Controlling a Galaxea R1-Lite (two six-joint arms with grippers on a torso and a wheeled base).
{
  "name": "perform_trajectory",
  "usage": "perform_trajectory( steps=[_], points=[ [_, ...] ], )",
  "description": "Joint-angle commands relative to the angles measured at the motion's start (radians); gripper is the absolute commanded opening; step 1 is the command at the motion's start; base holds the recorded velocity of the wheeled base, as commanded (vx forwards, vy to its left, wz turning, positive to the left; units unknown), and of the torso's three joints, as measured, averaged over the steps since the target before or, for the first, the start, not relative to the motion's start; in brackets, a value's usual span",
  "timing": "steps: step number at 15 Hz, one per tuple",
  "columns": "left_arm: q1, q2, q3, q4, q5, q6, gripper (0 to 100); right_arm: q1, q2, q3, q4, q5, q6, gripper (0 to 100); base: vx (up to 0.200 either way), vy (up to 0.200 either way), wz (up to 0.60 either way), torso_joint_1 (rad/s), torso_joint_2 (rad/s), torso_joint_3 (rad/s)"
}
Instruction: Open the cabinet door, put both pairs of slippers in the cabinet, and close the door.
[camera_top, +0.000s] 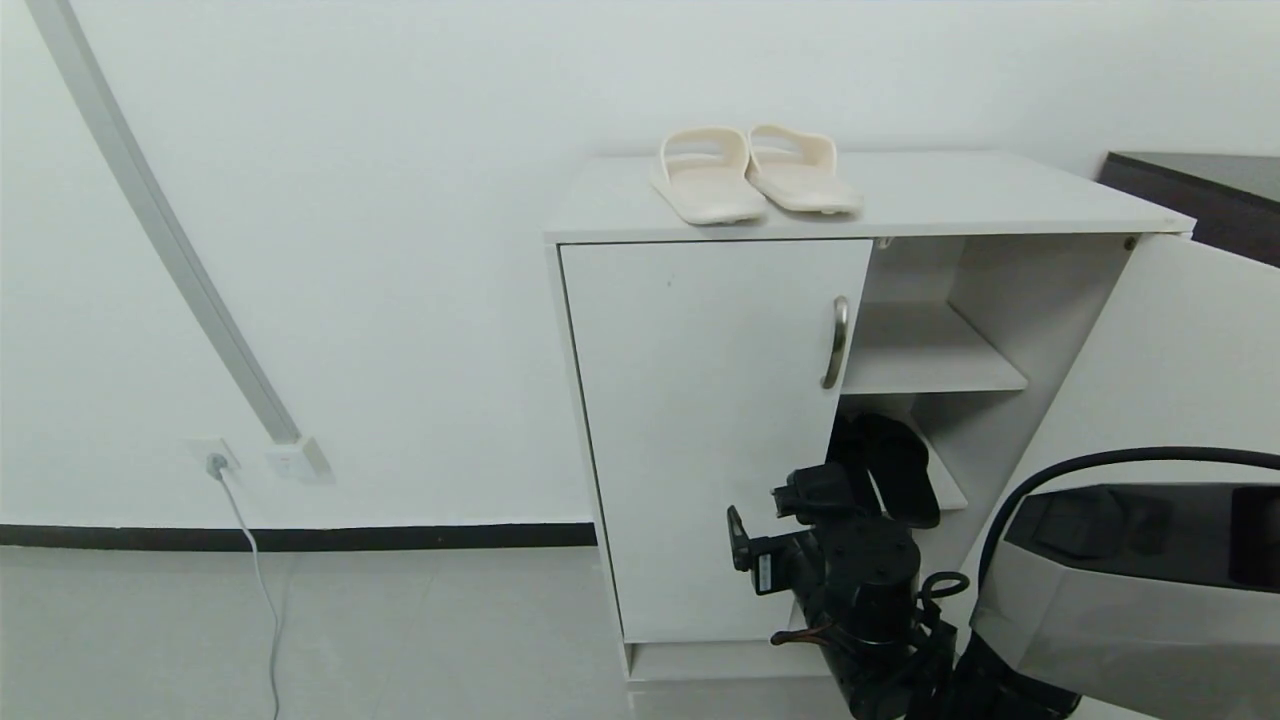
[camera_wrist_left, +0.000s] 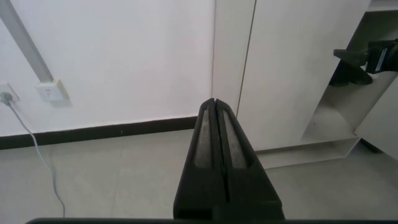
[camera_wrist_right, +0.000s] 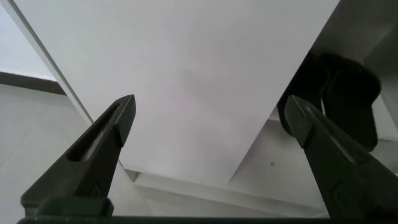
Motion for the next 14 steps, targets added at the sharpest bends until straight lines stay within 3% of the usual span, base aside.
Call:
perform_trajectory(
  steps=[1,14],
  points=[
    [0.000,0.001,0.000,0.000,0.000,0.000,0,0.000,0.001,0.000,0.000,0.000,0.000,100,0.000,0.000,0.00,0.119,-0.45,-0.334],
    [0.000,0.001,0.000,0.000,0.000,-0.001,0,0.000,0.001,0.007,-0.011,0.000,0.000,100,0.000,0.000,0.00,0.173,-0.49,-0.322]
  ],
)
